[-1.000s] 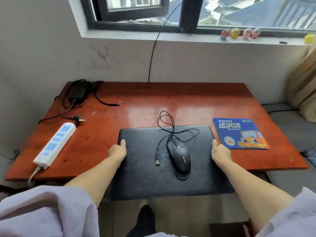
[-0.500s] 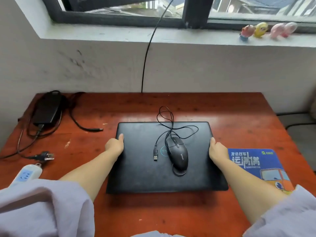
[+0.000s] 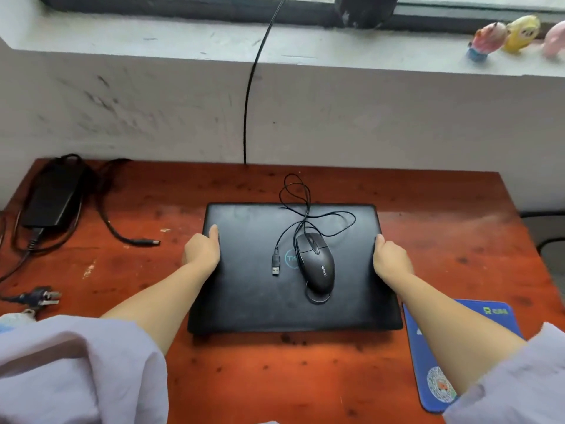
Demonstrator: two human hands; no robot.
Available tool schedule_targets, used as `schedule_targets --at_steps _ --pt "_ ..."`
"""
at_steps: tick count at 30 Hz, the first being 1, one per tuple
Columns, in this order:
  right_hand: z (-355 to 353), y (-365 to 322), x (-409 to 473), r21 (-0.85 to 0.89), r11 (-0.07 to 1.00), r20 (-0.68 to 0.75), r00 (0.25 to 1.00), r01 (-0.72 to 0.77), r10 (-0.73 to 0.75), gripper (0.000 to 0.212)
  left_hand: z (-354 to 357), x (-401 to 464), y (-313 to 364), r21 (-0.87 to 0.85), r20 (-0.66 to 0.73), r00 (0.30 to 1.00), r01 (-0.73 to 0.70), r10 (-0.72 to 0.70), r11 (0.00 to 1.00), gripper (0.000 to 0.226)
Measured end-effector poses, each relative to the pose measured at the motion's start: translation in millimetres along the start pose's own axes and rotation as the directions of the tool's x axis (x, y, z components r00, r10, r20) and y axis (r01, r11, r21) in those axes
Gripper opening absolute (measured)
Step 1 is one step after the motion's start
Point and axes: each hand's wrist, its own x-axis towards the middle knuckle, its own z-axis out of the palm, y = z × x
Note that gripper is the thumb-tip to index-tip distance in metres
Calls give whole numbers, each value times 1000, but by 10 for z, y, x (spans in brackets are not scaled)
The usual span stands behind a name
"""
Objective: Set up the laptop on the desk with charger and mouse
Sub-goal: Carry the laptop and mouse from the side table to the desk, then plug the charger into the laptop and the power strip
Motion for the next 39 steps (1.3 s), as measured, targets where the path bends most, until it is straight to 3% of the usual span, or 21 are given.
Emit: schedule_targets --at_steps 4,10,14,19,25,28,33,39 --pt "-13 21 19 -93 990 13 995 103 -102 52 -29 6 -57 152 -60 993 -89 100 984 66" --pt "-93 18 9 -270 950 47 987 158 -151 42 -79 58 -110 329 -42 970 -212 238 920 63" --pt "-118 -29 4 -190 977 55 994 98 -89 46 -127 31 -197 345 14 958 -275 288 897 57" --pt "-308 -357 -73 -104 970 -282 928 221 -242 27 -205 -132 -360 253 83 930 -367 358 895 45" --pt "-246 -1272 -354 10 880 -365 821 475 -439 25 -563 -72 -732 368 -32 801 -547 598 752 24" --pt "24 -1726 -599 -53 807 -339 749 589 -569 25 -752 161 -924 491 -42 733 -577 679 653 32" --pt "489 -2338 -837 -102 753 -252 715 650 -652 21 -933 604 -1190 552 55 617 -674 785 491 41" --pt "835 -2874 -776 -247 680 -42 694 690 -719 30 -1016 985 -1287 405 107 555 -782 825 474 24"
